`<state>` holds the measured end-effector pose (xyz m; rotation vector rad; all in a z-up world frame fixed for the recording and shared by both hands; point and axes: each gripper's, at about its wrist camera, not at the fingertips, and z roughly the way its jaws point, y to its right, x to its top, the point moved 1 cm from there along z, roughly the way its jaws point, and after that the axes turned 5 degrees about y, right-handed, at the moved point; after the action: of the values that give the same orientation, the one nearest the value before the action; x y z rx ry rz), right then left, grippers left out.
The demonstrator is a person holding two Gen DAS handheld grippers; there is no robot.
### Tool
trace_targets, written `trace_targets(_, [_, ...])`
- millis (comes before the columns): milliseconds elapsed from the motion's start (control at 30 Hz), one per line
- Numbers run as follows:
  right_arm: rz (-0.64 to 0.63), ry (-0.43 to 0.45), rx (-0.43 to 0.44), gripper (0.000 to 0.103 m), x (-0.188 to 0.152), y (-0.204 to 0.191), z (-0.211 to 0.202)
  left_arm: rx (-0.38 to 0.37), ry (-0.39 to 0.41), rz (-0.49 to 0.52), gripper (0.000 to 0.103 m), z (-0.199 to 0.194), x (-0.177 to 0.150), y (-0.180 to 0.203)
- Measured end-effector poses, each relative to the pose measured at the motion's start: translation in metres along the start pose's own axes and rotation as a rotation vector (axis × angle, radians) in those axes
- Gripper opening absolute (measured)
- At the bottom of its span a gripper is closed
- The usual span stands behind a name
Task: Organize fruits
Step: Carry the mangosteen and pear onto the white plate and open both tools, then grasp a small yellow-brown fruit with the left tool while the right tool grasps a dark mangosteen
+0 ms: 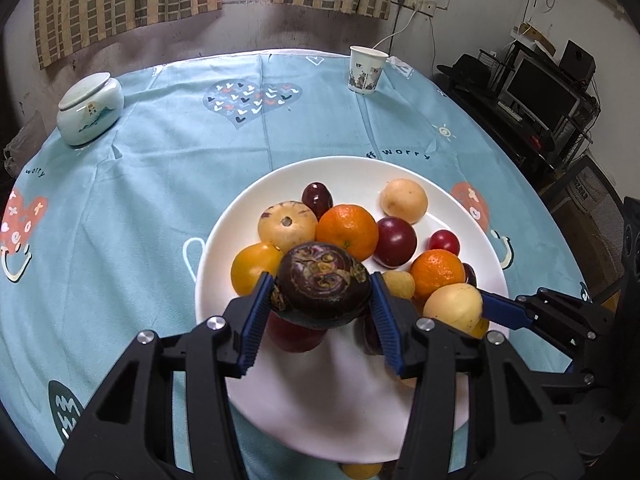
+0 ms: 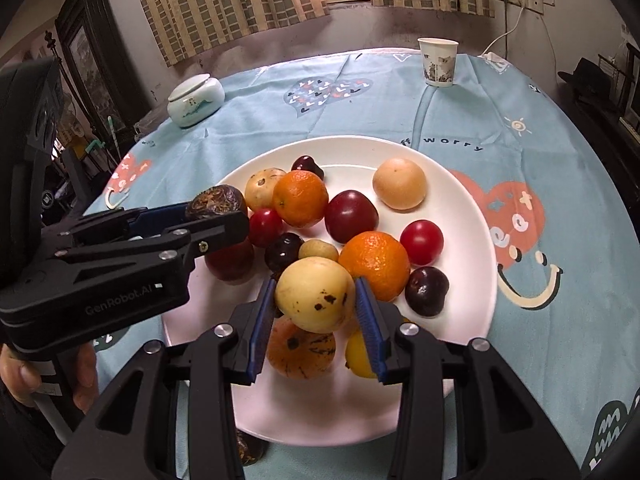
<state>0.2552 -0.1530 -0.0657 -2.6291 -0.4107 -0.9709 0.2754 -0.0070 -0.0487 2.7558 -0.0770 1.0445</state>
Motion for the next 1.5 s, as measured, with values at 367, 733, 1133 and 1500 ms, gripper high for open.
trace_targets(367, [-0.015, 0.060, -0.025, 0.076, -0.022, -0.002, -0.059, 0.017, 0.113, 0.002, 0.083, -0.069, -0.018, -0.001])
trace_targets(733, [0.031, 0.083, -0.018, 0.078, -0.064, -0.005, -0.105, 0.010, 0.049, -0.015, 0.083, -0.098, -0.101, 0.002])
trace_targets(1133, [-0.034, -0.009, 0.081, 0.078, -0.099, -0.050, -0.093, 0.019, 0.041, -0.111, 0.083, -0.118, -0.143, -0.035])
trace_targets(1500, [-0.154, -0.064, -0.024, 0.078, -0.105, -0.073, -0.033, 0.058, 0.029, -0.185, 0.083, -0.123, -0.159, -0.077])
